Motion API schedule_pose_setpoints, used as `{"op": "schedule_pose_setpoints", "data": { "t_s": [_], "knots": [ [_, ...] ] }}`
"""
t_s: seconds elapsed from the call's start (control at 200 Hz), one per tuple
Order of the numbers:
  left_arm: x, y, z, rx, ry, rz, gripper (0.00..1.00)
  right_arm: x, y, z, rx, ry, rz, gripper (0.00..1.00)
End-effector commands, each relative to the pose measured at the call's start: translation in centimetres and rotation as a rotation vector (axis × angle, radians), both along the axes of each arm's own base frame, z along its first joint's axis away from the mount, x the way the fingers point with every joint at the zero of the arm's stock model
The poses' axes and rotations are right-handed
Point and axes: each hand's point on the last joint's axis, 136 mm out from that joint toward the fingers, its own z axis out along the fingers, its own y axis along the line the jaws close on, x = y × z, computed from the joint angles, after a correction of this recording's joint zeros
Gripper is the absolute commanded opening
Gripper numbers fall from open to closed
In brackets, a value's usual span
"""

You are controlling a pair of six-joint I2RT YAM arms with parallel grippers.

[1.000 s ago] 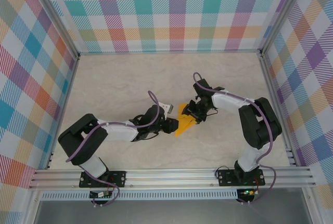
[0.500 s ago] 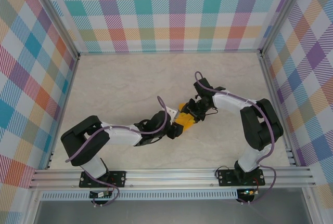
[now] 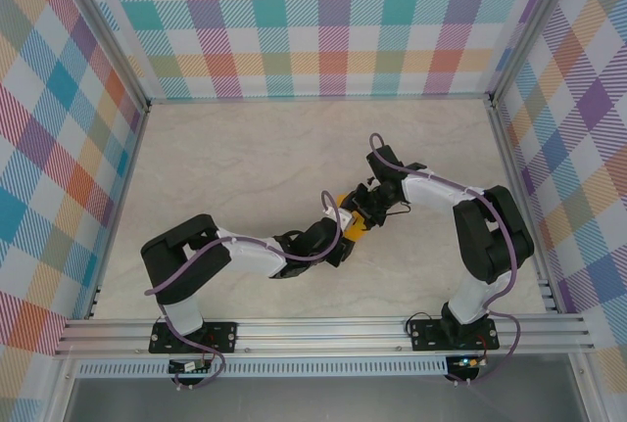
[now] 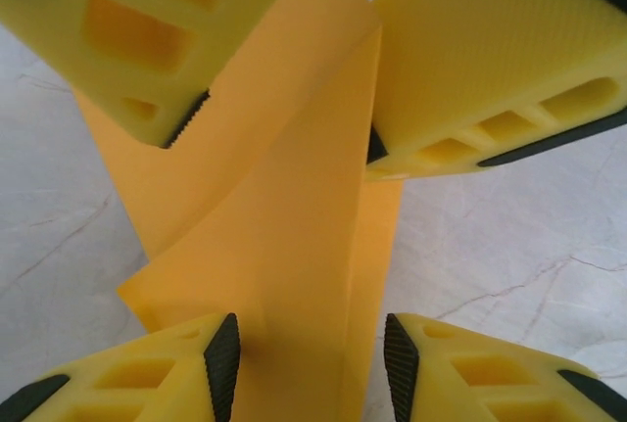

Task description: Fold a paper plane with a square sheet of paper (pick it up from the middle)

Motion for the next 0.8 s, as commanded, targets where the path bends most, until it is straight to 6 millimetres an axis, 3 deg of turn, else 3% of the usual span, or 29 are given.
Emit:
{"op": "schedule_pose_setpoints", "data": {
  "t_s": [0.0, 0.13, 0.315, 0.53, 0.795],
  "knots": [
    [0.7, 0.0, 0.1, 0.03, -0.046, 0.026, 0.4, -0.2, 0.1, 0.7, 0.036, 0.009, -0.014, 0.43],
    [0.6, -0.1, 0.1, 0.022, -0.037, 0.021, 0.26, 0.0, -0.3, 0.7, 0.03, 0.007, -0.023, 0.44],
    [0.2, -0.2, -0.1, 0.011, -0.014, 0.017, 0.14, 0.2, -1.0, 0.5, 0.016, -0.003, -0.028, 0.44],
    [0.2, -0.3, 0.0, -0.064, 0.048, 0.025, 0.09, 0.3, -2.8, 1.0, -0.005, -0.083, -0.019, 0.49],
    [0.5, -0.2, 0.3, -0.241, 0.207, 0.036, 0.07, 0.4, -5.2, 2.6, -0.042, -0.327, 0.04, 0.61]
  ]
}}
